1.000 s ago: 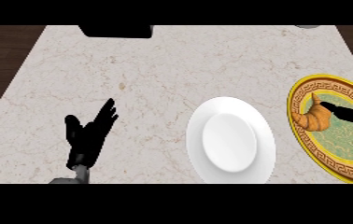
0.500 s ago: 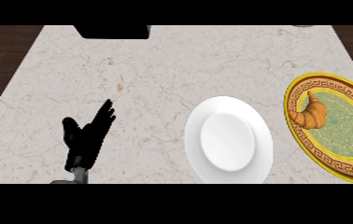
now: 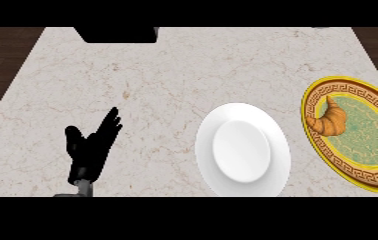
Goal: Pick the croissant from the plate and place it in the plate
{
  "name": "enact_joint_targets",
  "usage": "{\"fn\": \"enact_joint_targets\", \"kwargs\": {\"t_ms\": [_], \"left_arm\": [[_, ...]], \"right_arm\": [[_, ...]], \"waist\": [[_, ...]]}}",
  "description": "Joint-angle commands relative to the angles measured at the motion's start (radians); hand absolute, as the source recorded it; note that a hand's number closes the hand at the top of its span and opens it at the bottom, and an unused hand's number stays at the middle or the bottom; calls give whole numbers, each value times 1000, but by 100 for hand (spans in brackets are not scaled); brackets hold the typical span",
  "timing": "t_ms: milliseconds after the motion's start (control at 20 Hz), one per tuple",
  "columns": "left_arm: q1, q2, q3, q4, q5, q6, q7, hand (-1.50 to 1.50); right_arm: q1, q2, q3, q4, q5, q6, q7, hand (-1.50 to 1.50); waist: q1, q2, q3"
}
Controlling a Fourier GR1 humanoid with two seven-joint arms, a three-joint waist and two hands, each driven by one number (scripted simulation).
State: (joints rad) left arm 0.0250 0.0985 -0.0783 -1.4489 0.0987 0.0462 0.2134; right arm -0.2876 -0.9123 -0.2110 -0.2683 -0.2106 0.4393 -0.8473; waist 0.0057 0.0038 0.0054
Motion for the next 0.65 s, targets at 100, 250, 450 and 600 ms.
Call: {"fn": "enact_joint_targets", "kwargs": {"t_ms": [100, 250, 450, 600], "left_arm": [[-11, 10, 17, -15, 22, -13, 39, 0], [10, 9, 22, 23, 15, -22, -22, 0], [-1, -6, 10, 45, -7, -4, -23, 0], [9, 10, 28, 15, 20, -21, 8, 0]], "right_arm": [[115, -27, 20, -17, 37, 138, -228, -150], [156, -4, 37, -34, 60, 100, -274, -150], [221, -18, 30, -47, 55, 96, -302, -150], [224, -27, 18, -59, 40, 102, -277, -150]], "waist": [[-4, -1, -1], [-5, 0, -1], [-12, -2, -2], [-7, -4, -2]]}}
